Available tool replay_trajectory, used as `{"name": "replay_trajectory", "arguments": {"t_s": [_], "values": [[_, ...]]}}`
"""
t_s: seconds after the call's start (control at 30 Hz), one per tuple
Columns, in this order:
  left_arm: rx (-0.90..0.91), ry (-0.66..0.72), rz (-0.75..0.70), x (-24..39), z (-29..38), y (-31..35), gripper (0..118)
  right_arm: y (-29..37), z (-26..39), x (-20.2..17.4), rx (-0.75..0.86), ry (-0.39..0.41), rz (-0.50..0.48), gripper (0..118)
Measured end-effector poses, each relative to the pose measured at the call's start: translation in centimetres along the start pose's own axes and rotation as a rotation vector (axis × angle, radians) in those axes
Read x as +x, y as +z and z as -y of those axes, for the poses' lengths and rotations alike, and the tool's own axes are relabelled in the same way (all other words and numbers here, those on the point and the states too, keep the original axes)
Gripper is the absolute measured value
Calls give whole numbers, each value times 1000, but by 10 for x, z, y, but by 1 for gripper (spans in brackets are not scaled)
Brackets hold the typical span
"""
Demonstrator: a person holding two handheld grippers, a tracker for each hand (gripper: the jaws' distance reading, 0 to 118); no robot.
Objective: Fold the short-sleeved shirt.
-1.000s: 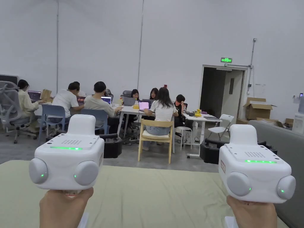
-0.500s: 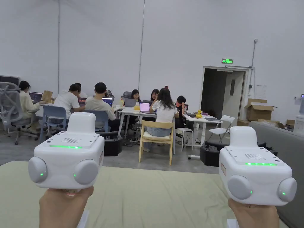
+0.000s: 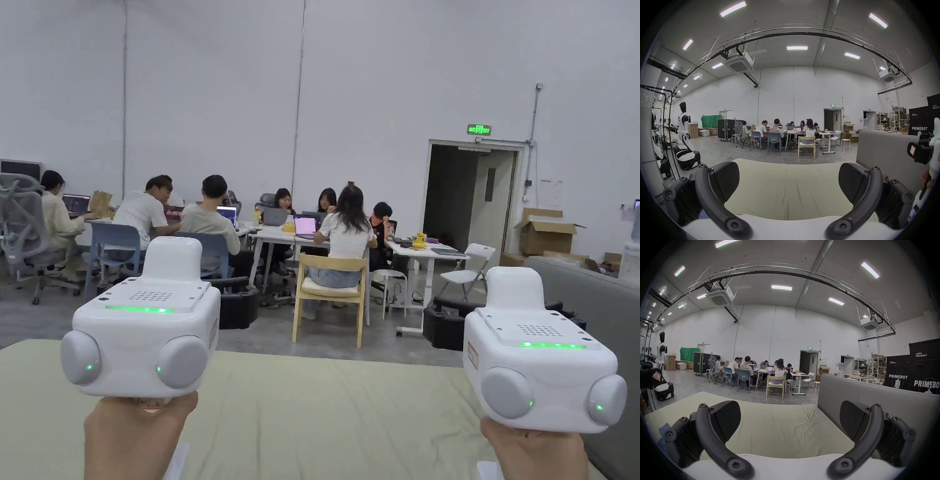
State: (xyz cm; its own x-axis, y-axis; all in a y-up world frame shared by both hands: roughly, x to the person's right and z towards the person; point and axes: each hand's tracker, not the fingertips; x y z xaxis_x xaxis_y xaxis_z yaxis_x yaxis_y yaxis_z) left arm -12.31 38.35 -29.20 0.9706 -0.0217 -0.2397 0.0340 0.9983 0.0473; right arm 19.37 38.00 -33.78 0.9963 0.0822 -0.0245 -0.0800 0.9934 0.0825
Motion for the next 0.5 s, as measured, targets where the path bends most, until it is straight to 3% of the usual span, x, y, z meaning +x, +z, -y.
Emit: {"name": "replay_trajectory", "arguments": {"t_s": [0.2,0.5], "values": [[2,-4,4,1,1,0,118,1,1,-1,-1,-10,-2,118],[-7,5,7,1,4,0,118,4,2,-5,16,38,5,118]]}}
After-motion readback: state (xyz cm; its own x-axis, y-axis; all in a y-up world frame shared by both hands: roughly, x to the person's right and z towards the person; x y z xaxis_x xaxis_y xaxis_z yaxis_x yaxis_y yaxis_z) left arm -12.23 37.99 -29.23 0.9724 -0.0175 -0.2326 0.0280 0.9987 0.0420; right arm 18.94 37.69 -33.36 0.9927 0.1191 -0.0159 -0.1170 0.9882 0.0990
